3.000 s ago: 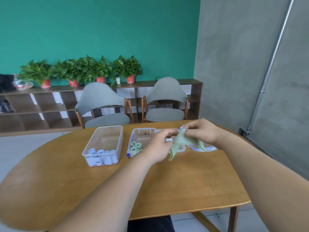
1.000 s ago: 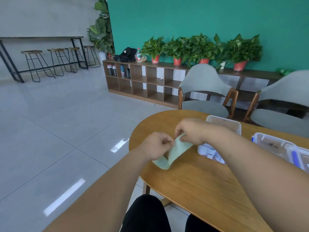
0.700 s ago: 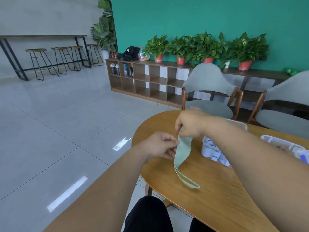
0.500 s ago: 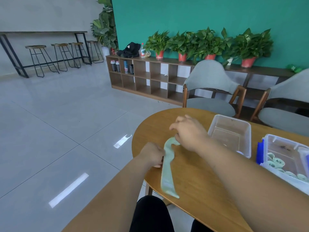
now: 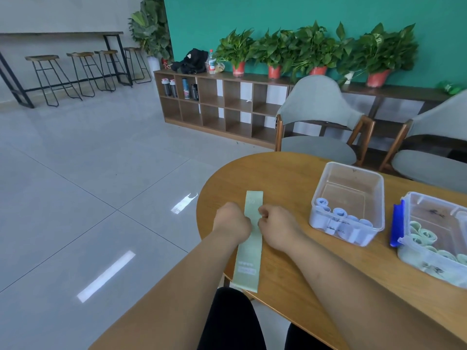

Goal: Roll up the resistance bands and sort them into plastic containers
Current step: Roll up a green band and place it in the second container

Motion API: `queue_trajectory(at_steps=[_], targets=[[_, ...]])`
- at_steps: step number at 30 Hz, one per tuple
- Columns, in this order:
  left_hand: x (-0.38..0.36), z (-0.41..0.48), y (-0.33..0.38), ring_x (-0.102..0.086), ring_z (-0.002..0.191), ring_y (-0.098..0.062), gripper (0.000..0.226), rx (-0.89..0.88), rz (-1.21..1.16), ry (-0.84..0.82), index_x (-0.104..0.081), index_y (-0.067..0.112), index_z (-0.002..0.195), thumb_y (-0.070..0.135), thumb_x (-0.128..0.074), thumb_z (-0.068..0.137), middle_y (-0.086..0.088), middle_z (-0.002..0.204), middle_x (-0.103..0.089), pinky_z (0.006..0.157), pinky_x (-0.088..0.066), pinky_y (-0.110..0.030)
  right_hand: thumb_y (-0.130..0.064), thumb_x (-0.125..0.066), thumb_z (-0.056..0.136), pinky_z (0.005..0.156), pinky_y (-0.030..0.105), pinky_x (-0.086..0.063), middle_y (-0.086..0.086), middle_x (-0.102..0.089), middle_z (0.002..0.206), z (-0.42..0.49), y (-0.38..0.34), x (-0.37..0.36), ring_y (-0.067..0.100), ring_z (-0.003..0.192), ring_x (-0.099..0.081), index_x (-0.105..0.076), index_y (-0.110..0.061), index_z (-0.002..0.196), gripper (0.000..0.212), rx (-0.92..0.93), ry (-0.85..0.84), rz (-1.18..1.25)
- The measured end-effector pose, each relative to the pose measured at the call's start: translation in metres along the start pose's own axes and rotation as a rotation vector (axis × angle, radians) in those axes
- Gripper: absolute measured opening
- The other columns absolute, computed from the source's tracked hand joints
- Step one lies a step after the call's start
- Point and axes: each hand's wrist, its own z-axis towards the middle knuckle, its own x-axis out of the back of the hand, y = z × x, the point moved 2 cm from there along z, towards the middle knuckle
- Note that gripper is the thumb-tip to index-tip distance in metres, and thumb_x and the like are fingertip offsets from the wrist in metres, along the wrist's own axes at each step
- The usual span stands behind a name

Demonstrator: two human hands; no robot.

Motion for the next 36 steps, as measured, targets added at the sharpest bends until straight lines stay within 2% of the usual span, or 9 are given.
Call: queue_trajectory(at_steps=[4, 8, 10, 13, 18, 22, 27, 33, 36], targets=[[-0.006, 0.001, 0.010, -0.070, 0.078, -0.027, 0.020, -0.013, -0.223, -0.076, -0.072, 0.004, 0.100, 0.008, -0.054, 0.092, -0.016, 0.094, -0.075, 0.069, -0.059, -0.034, -0.018, -0.046, 0.099, 0.109, 0.040, -0.046, 0.008, -0.058, 0.149, 0.002, 0.001, 0.006, 0.031, 0.138, -0.052, -0.054, -0.014, 0.149, 0.051, -0.064, 0.002, 0.045], [-0.013, -0.002, 0.012, -0.052, 0.073, -0.007, 0.004, -0.048, -0.216, -0.032, -0.056, 0.020, 0.107, 0.020, -0.057, 0.103, 0.004, 0.095, -0.060, 0.055, -0.040, -0.022, -0.022, -0.041, 0.093, 0.094, 0.042, -0.054, 0.003, -0.069, 0.127, 0.002, 0.020, 0.005, 0.032, 0.121, -0.060, -0.067, -0.025, 0.129, 0.045, -0.102, 0.080, 0.046], [-0.020, -0.002, 0.012, -0.062, 0.090, -0.013, 0.031, -0.066, -0.218, -0.075, -0.058, 0.014, 0.133, 0.016, -0.054, 0.103, -0.001, 0.116, -0.064, 0.065, -0.045, -0.022, -0.019, -0.043, 0.098, 0.098, 0.039, -0.052, 0.005, -0.064, 0.137, -0.003, 0.023, 0.004, 0.030, 0.125, -0.058, -0.064, -0.023, 0.137, 0.045, -0.106, 0.099, 0.052], [-0.026, -0.006, 0.020, -0.057, 0.132, -0.024, 0.060, -0.114, -0.253, -0.154, -0.039, 0.018, 0.161, 0.010, -0.048, 0.102, -0.004, 0.152, -0.054, 0.093, -0.047, -0.026, -0.014, -0.042, 0.102, 0.110, 0.038, -0.044, 0.010, -0.055, 0.149, -0.006, 0.025, 0.002, 0.031, 0.138, -0.050, -0.055, -0.017, 0.149, 0.049, -0.095, 0.086, 0.068], [-0.029, -0.018, 0.017, -0.067, 0.106, -0.017, 0.041, -0.259, -0.284, -0.103, -0.061, 0.021, 0.137, 0.012, -0.048, 0.099, 0.003, 0.119, -0.071, 0.092, -0.059, -0.042, -0.016, -0.045, 0.100, 0.105, 0.037, -0.048, 0.007, -0.064, 0.140, -0.020, 0.035, 0.008, 0.028, 0.129, -0.057, -0.061, -0.017, 0.142, 0.045, -0.082, 0.137, 0.115], [-0.042, -0.043, 0.000, -0.056, 0.120, -0.020, 0.045, -0.348, -0.123, 0.002, -0.057, 0.019, 0.143, 0.008, -0.048, 0.100, -0.004, 0.128, -0.063, 0.094, -0.052, -0.036, -0.020, -0.050, 0.100, 0.097, 0.033, -0.050, 0.004, -0.067, 0.133, -0.046, 0.043, 0.008, 0.023, 0.120, -0.062, -0.066, -0.020, 0.135, 0.039, -0.051, 0.178, 0.119], [-0.053, -0.056, -0.008, -0.059, 0.126, -0.023, 0.055, -0.401, -0.101, -0.006, -0.048, 0.021, 0.154, 0.014, -0.052, 0.100, -0.006, 0.144, -0.058, 0.104, -0.052, -0.039, -0.013, -0.051, 0.099, 0.106, 0.031, -0.046, 0.006, -0.062, 0.142, -0.059, 0.043, 0.007, 0.023, 0.129, -0.058, -0.060, -0.014, 0.144, 0.046, -0.016, 0.147, 0.122], [-0.043, -0.078, -0.019, -0.061, 0.106, -0.002, 0.045, -0.547, -0.132, 0.053, -0.061, 0.025, 0.142, 0.021, -0.068, 0.098, 0.009, 0.130, -0.059, 0.095, -0.054, -0.024, -0.019, -0.063, 0.094, 0.089, 0.022, -0.048, -0.008, -0.063, 0.119, -0.085, 0.056, 0.015, 0.008, 0.103, -0.063, -0.069, -0.025, 0.130, 0.037, 0.098, 0.171, 0.114], [-0.045, -0.093, -0.027, -0.056, 0.111, -0.001, 0.030, -0.691, -0.092, 0.033, -0.069, 0.029, 0.125, 0.030, -0.074, 0.095, 0.017, 0.117, -0.063, 0.096, -0.049, -0.022, -0.028, -0.072, 0.090, 0.086, 0.022, -0.051, -0.019, -0.058, 0.103, -0.104, 0.067, 0.014, 0.000, 0.095, -0.061, -0.073, -0.034, 0.113, 0.024, 0.230, 0.159, 0.126]])
